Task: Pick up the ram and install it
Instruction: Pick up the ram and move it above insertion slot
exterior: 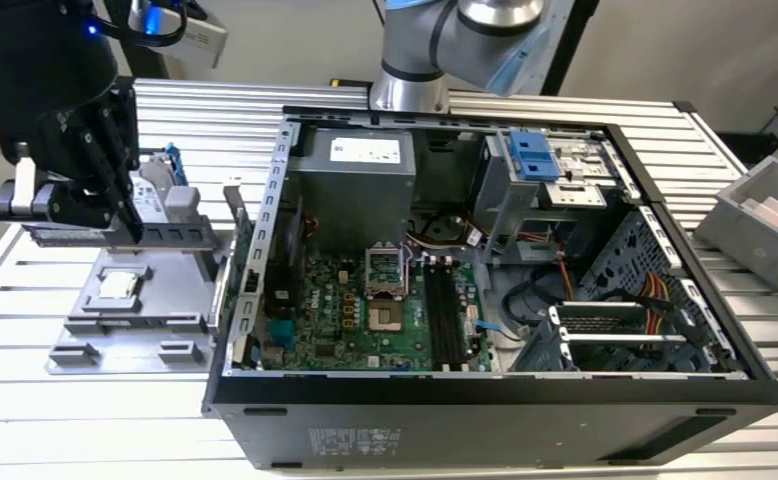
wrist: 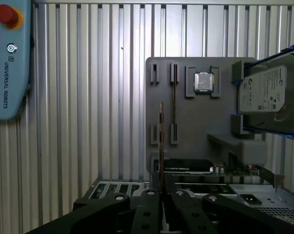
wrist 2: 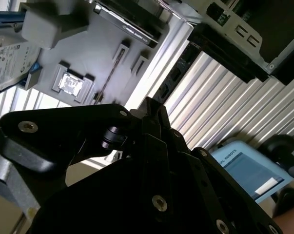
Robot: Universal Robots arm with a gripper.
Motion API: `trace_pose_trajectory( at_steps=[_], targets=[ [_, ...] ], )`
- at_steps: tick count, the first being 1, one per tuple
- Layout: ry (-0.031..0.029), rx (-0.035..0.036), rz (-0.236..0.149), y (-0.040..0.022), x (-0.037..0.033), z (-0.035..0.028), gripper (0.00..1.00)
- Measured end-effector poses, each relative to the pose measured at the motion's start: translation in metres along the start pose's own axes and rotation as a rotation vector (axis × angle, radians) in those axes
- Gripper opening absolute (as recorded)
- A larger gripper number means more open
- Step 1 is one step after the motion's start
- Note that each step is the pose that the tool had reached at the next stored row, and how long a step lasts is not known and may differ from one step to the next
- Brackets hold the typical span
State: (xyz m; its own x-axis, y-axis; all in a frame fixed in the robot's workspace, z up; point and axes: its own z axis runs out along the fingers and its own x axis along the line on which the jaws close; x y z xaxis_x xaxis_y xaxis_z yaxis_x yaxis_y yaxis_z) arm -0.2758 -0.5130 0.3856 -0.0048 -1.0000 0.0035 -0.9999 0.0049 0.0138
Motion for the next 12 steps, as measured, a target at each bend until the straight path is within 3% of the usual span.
trace_pose_trajectory(
  at_steps=[12],
  targets=[
    [0.0,-0.0007,0.0,-0.0202,-0.0001,-0.0003,0.0]
  ],
)
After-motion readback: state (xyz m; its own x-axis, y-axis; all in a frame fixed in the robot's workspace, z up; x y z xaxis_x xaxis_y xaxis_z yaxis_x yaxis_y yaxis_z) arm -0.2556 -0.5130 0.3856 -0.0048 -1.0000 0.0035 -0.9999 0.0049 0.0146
